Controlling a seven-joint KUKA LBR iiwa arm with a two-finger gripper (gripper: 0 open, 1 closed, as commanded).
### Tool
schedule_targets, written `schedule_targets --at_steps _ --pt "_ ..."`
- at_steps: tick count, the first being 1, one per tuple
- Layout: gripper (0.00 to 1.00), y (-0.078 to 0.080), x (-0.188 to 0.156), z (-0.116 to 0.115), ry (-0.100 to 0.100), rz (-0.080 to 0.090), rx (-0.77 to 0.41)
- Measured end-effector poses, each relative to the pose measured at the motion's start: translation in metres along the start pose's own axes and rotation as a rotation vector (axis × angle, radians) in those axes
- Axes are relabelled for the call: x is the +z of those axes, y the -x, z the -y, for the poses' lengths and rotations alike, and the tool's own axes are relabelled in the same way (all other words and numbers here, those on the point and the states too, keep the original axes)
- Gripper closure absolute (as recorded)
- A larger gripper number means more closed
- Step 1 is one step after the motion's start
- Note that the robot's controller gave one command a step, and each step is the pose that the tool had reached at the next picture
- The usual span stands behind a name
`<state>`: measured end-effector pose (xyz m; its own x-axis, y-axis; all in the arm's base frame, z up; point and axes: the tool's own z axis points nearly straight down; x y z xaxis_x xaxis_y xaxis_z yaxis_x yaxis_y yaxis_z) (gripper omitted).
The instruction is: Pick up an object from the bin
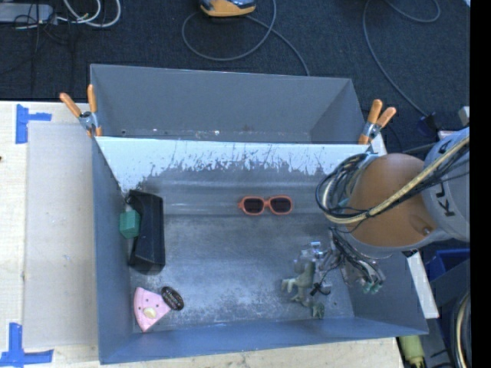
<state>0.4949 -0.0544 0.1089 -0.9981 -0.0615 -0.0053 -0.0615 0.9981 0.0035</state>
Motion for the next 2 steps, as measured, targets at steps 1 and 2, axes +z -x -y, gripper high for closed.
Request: schedule_targets --at_steps 1,2 --pt "1.00 0.001 -0.019 0.000 -0.001 0.002 0.000" --pt "1.00 0.001 -0.031 0.000 -0.001 0.005 0.000"
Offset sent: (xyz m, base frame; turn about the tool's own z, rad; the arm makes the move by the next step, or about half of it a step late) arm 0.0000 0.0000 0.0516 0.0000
